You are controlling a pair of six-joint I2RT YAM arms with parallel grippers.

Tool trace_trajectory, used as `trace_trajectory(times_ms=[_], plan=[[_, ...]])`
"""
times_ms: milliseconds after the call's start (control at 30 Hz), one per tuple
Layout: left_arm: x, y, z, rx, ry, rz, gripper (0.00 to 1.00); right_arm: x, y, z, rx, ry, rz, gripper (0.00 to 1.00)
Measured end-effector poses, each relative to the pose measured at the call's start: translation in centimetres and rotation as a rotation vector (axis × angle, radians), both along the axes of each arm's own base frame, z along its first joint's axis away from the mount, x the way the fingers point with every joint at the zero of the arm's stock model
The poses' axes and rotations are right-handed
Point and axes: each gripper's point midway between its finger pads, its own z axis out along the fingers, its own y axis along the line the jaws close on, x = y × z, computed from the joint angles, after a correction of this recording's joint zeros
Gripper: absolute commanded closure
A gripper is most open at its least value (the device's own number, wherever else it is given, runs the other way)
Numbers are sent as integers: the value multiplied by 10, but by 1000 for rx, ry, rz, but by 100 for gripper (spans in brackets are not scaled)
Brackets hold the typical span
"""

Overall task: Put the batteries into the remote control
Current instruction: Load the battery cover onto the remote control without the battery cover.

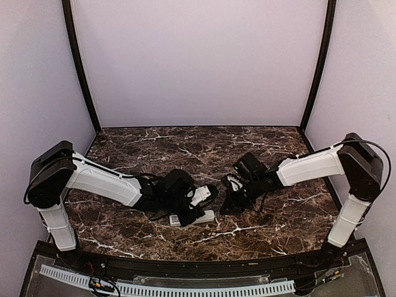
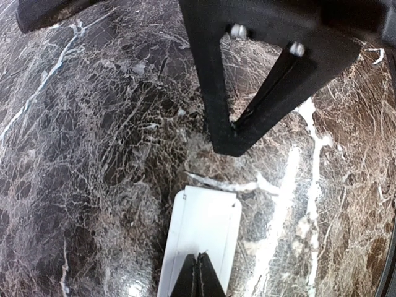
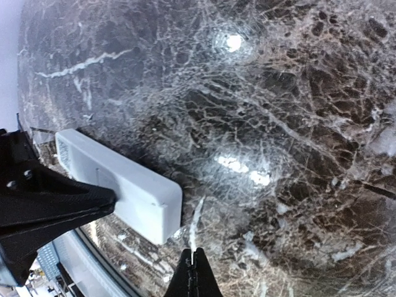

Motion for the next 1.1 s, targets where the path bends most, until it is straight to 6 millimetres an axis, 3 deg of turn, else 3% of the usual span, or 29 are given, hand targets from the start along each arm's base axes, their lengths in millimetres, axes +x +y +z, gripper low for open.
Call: trace_trajectory(times_ms=[200, 300, 500, 733, 1100], plan=[[-1, 3, 0, -7, -2, 2, 100, -5, 11, -26, -148, -39, -17, 100], [-3, 6, 0, -6, -4, 4, 100, -8, 23, -26, -183, -70, -14, 100], [-5, 9, 0, -15, -7, 5, 99, -9, 23, -26, -240, -95, -48, 100], [-8, 21, 4, -2, -9, 25, 90, -7, 23, -26, -253, -112, -58, 100], [-1, 26, 55, -77, -78, 71, 90, -1, 20, -26, -278, -147, -50, 100]])
